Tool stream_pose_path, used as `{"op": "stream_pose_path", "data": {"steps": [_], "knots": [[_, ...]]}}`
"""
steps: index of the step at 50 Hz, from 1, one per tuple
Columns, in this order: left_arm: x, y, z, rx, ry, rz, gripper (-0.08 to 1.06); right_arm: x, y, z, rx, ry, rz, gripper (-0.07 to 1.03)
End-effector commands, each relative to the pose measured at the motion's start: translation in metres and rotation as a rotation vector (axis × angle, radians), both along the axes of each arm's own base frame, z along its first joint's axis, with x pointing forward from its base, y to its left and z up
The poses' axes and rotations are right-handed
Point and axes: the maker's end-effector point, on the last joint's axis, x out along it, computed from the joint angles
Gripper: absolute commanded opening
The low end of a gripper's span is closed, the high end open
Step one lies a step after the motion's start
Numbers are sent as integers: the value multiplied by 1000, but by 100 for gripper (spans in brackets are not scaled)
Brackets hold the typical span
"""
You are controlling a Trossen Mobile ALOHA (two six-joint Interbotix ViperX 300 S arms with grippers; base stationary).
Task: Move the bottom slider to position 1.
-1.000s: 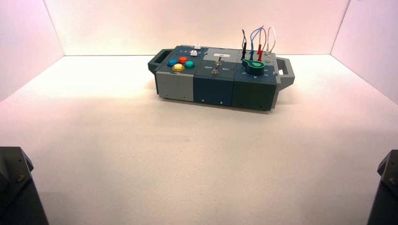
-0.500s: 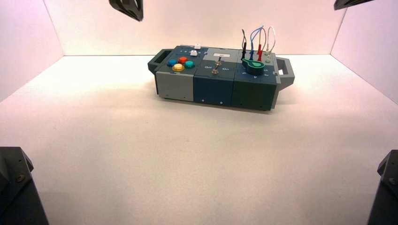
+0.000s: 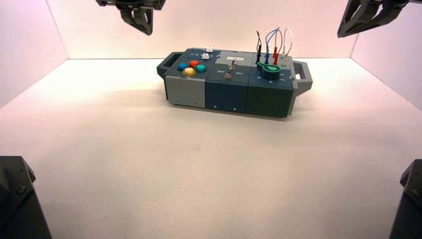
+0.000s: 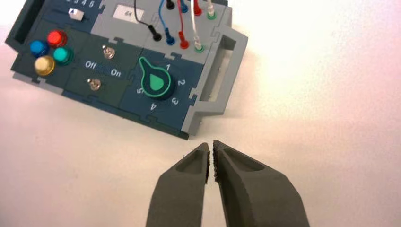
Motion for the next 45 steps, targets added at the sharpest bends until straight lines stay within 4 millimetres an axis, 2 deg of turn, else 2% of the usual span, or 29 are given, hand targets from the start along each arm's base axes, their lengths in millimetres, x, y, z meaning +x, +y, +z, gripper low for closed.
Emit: {"op": "stream_pose_path", "data": {"steps": [1,3,6,8,10,20,36,45], "knots": [[13,-3,10,9,-22,-25,1,15,-2,18,14,-60,-20,10],[14,-4,7,13,-13,-30,7,18,-3,21,13,-69,-26,15],[18,-5,5,17,-2,-30,21,21,-7,23,13,-74,-39,19],[20,-6,3,19,3,-31,31,23,-9,23,14,-72,-50,19],[21,-7,0,22,9,-34,35,24,-11,22,12,-69,-57,19],[31,-11,-10,35,32,-49,36,37,-14,12,8,-27,-71,19],[47,-17,-30,54,77,-65,36,56,-12,-42,0,129,-83,19],[53,-19,-43,64,100,-73,36,67,-10,-64,14,173,-101,23]]}}
